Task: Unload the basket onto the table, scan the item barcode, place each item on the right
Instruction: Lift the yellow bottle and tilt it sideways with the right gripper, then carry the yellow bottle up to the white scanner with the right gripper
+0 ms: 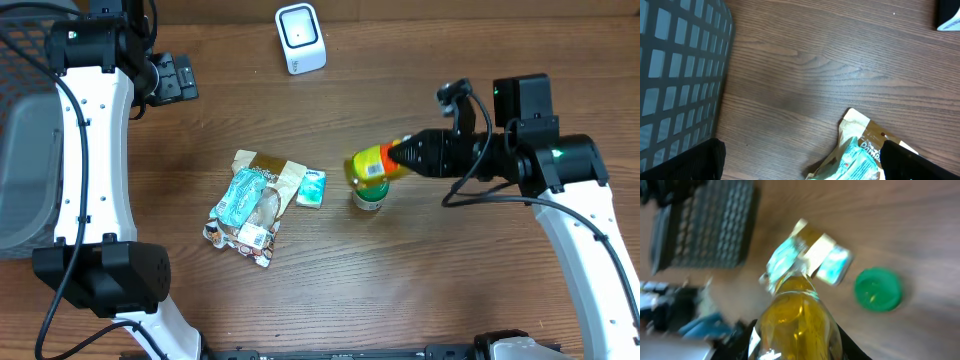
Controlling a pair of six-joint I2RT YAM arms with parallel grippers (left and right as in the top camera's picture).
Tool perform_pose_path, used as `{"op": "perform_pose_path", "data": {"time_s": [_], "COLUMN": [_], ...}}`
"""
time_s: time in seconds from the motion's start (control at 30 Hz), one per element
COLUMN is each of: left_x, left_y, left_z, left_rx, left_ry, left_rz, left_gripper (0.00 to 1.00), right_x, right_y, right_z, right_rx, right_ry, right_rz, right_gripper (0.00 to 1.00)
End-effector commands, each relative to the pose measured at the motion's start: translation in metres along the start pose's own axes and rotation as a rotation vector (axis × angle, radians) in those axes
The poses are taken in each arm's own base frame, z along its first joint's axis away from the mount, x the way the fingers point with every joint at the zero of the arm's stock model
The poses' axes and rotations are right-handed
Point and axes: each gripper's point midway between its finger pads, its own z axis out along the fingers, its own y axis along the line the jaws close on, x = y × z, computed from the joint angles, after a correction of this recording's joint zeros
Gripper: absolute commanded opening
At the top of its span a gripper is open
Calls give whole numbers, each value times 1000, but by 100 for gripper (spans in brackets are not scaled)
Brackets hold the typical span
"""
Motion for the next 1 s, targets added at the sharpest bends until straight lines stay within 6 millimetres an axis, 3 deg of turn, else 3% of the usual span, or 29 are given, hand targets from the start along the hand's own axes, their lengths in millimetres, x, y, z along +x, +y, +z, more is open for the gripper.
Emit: {"op": "perform_pose_path", "data": {"time_s": [0.0,0.1,0.27,0.37,0.43,0.53,0.73,0.87,0.97], "left_x": [-4,-4,-4,-4,-4,-4,-4,-4,-4], "left_y": [2,2,2,2,2,2,2,2,2], "left_z": [-10,-10,-10,-10,-10,-10,-10,-10,-10], "left_rx": [3,3,3,3,3,3,3,3,3], "left_ry": [-30,-30,-30,-30,-30,-30,-30,-30,-30], "left_rz": [-16,-16,-16,-16,-17,-16,-16,-17,-16], "left_gripper": [100,100,100,100,100,100,100,99,100], "right_x": [-25,-57,-131,-155,-167,-177,-191,-204,-214], "right_y": [-4,0,35,46,55,67,62,53,50], "right_z": [-6,-22,-66,-66,-52,-1,73,134,162], "right_rx": [77,157,268,316,334,415,596,716,724], "right_ry": [-55,-108,-278,-363,-400,-384,-336,-302,-322], "right_rz": [42,21,-81,-148,-194,-391,-707,-982,-1070], "right_gripper": [19,20,20,24,24,24,25,25,25]}}
